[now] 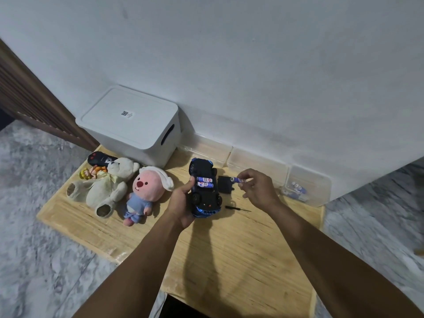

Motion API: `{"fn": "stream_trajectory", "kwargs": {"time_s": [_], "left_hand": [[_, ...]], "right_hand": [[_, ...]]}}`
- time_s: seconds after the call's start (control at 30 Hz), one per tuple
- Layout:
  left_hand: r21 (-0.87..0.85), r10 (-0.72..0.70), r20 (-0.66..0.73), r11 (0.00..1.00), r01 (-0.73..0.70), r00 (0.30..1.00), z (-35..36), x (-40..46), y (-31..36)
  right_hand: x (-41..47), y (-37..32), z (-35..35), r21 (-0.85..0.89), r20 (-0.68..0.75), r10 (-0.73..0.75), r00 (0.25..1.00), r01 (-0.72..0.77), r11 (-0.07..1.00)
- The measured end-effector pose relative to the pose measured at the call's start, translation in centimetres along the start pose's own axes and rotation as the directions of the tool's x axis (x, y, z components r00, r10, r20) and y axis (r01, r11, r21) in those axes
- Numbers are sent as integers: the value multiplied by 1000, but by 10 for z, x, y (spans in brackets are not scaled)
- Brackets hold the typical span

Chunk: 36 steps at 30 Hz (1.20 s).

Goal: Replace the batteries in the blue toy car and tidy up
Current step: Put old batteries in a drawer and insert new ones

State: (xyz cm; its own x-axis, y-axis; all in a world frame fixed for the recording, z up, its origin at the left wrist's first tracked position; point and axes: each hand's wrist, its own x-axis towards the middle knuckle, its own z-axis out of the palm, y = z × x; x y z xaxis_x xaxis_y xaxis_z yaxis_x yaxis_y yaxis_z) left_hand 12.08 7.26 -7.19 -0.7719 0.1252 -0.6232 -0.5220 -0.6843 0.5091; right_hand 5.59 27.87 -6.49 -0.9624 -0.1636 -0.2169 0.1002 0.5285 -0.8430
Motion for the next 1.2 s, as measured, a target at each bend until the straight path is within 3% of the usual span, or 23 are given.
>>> {"fn": "stream_trajectory", "kwargs": {"time_s": [0.37, 0.7, 1.2], "left_hand": [[18, 36, 16, 999, -36, 999, 15, -4, 0], [26, 40, 15, 999, -41, 999, 16, -9, 3], [16, 60, 49, 998, -61, 997, 20, -13, 0]], "right_hand": [[-13, -56, 10, 250, 210, -63, 976, 8, 968], [-16, -55, 11, -62, 139, -124, 983, 133, 989], [-22, -62, 21, -101, 34, -117, 993, 120, 988]]}}
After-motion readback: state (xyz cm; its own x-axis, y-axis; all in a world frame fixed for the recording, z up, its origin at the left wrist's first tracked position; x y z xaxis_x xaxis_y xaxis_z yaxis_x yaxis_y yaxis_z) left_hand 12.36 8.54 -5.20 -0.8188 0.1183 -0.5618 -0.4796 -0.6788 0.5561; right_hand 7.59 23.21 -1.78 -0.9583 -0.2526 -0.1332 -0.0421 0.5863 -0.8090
